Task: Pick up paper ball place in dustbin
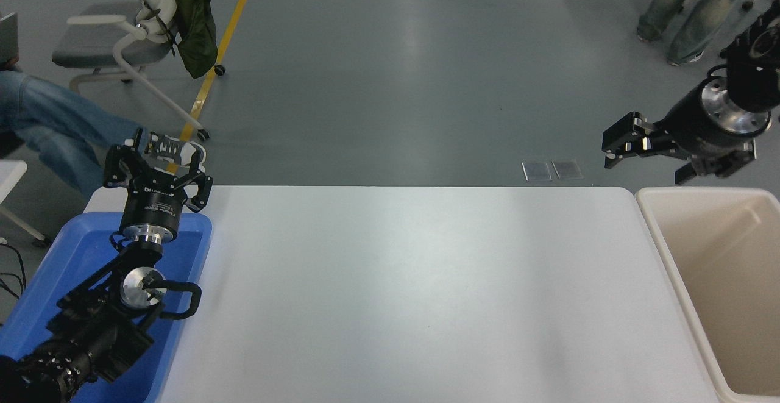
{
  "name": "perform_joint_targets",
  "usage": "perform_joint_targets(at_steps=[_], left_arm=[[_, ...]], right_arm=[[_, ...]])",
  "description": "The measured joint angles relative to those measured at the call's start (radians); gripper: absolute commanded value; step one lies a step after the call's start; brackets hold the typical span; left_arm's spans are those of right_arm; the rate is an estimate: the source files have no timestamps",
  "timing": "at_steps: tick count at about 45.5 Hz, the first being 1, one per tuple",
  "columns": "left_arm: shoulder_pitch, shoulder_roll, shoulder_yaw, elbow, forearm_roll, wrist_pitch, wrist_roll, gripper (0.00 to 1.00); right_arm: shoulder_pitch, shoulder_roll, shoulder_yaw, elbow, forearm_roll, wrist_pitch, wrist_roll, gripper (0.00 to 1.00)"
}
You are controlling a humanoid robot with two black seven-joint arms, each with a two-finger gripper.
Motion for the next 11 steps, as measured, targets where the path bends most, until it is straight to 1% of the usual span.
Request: perform_joint_targets(at_steps=[4,11], left_arm=[[0.000,0.000,0.000,0.000,0.000,0.000,0.000,0.99],[0.001,0.000,0.000,0.000,-0.001,0.000,0.000,0.99]], right_arm=[[0.039,0.046,-0.021,0.006,0.002,0.022,0.000,1.00],[0.080,0.092,-0.053,0.010,0.003,0.042,0.000,1.00]])
